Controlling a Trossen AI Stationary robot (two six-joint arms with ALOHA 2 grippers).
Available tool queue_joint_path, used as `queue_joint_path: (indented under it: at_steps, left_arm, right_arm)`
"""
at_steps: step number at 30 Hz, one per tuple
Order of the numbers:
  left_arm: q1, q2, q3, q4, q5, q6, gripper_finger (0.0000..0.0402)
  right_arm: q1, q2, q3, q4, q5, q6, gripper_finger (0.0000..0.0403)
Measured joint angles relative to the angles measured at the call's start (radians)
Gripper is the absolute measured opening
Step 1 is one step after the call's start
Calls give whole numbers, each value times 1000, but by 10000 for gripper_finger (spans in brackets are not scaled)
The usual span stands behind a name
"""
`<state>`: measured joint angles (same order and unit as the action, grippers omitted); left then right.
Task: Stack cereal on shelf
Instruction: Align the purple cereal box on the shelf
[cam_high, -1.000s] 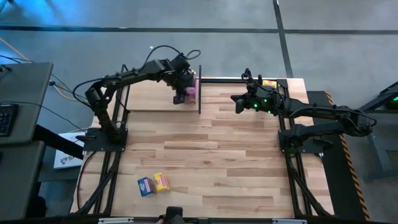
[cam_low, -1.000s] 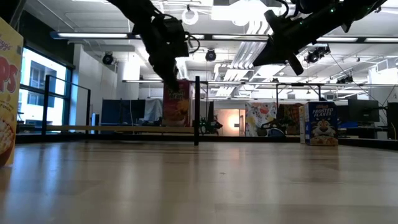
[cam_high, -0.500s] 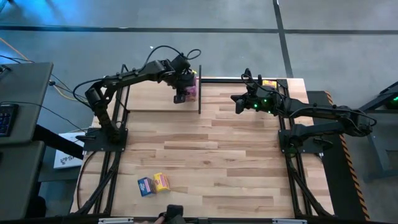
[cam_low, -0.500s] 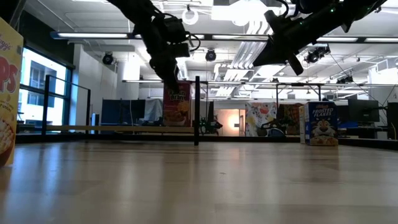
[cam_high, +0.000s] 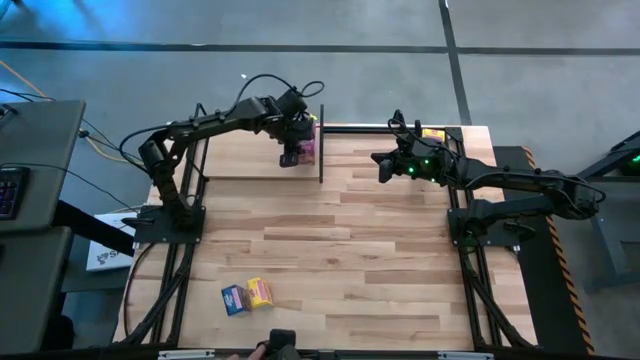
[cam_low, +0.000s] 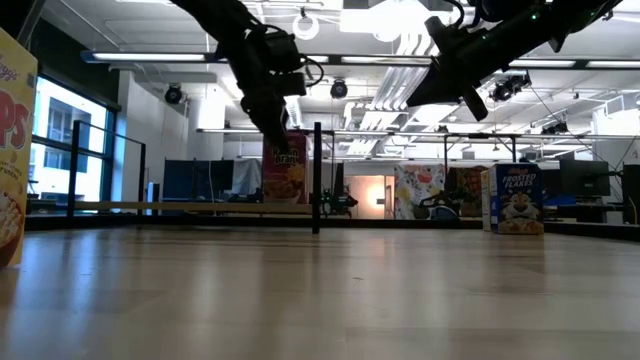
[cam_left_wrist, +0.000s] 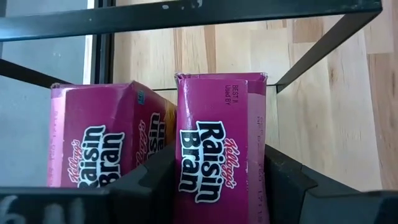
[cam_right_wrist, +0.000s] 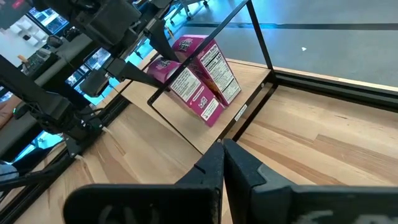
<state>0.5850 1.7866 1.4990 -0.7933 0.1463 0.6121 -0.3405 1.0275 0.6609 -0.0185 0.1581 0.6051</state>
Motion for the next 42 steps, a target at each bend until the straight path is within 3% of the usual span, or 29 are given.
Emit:
queue_joint_path:
  at_steps: [15, 28, 42]
  left_arm:
    - [0, 0, 0, 0, 0, -8, 236]
    - [-3, -2, 37, -3, -3, -24, 239]
    - [-3, -2, 184, -75, -9, -32, 239]
  right_arm:
    - [0, 0, 0, 0, 0, 0, 1]
    - [0, 0, 0, 0, 0, 0, 1]
    - [0, 0, 0, 0, 0, -3, 1]
